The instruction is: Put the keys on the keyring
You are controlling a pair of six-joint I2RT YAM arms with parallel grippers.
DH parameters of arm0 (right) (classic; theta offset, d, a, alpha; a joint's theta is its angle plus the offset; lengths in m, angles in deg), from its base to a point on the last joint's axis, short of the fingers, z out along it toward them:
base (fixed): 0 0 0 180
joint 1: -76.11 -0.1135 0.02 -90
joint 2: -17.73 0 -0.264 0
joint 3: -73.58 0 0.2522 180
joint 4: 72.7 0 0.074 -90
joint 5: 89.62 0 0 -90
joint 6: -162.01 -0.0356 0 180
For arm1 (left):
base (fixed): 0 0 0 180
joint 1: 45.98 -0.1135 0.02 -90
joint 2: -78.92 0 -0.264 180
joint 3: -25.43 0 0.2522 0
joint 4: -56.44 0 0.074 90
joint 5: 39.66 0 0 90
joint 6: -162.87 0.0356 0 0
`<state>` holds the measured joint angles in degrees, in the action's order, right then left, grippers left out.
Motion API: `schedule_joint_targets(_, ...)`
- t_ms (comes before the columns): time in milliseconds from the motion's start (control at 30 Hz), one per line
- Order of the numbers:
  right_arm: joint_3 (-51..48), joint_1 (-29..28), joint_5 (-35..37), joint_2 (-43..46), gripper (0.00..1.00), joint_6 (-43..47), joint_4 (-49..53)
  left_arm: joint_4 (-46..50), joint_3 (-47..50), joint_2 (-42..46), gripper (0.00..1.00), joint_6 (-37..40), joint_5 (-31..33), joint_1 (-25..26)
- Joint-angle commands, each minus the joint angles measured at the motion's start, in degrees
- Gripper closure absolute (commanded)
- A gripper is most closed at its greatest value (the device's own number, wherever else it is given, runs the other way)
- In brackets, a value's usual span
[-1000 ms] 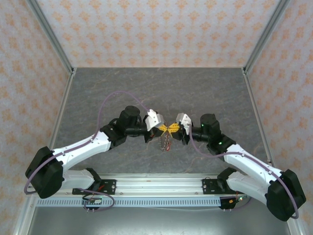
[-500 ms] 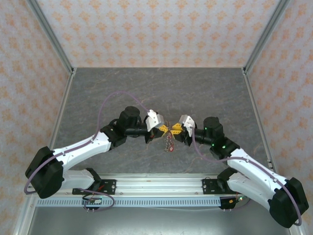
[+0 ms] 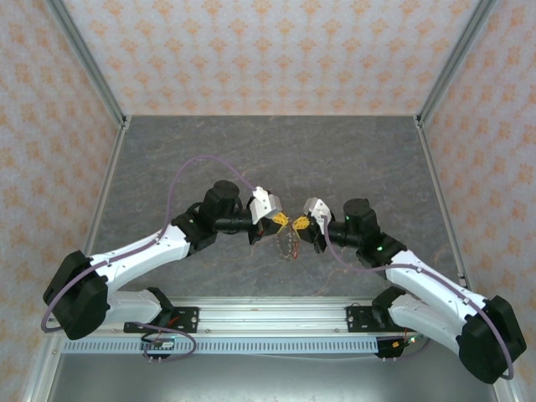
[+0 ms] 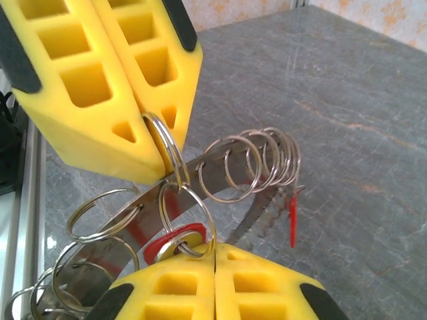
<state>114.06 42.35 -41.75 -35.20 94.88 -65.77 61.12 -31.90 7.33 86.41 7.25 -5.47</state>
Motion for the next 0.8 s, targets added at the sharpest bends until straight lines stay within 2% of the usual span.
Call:
schedule_joint_targets(0,2.86,-0.71,-2.05,-1.97,0.95,0.00,0.63,-3.21,-2.43,1.69,1.00,0.82,-1.47,0.45)
schedule_joint_targets(133,3.78,-1.62,-2.03,-3.64,0.97,1.69,3.32,-3.21,-2.54,1.46,1.00,0.65,-1.32,0.52)
schedule_joint_targets(267,2.45,-1.72,4.68,0.22,0.85,2.46,2.17,-1.47,-2.65,1.81,1.00,1.68,-0.05,0.47)
schedule_joint_targets(333,2.24,-1.74,8.81,3.02,0.84,4.68,3.82,0.53,-2.91,2.01,1.00,2.76,1.12,0.45)
schedule_joint_targets(500,8.40,-1.71,11.97,6.52,0.84,14.13,17.25,3.35,-3.23,2.26,1.00,4.68,2.91,0.49)
schedule_joint_targets(567,11.36,-1.71,10.95,6.28,0.83,16.86,20.98,3.88,-3.53,2.31,1.00,5.05,2.74,0.49)
schedule_joint_targets(767,15.99,-1.66,-0.52,2.86,0.79,17.44,21.81,3.90,-3.66,2.69,1.00,4.70,2.66,0.49)
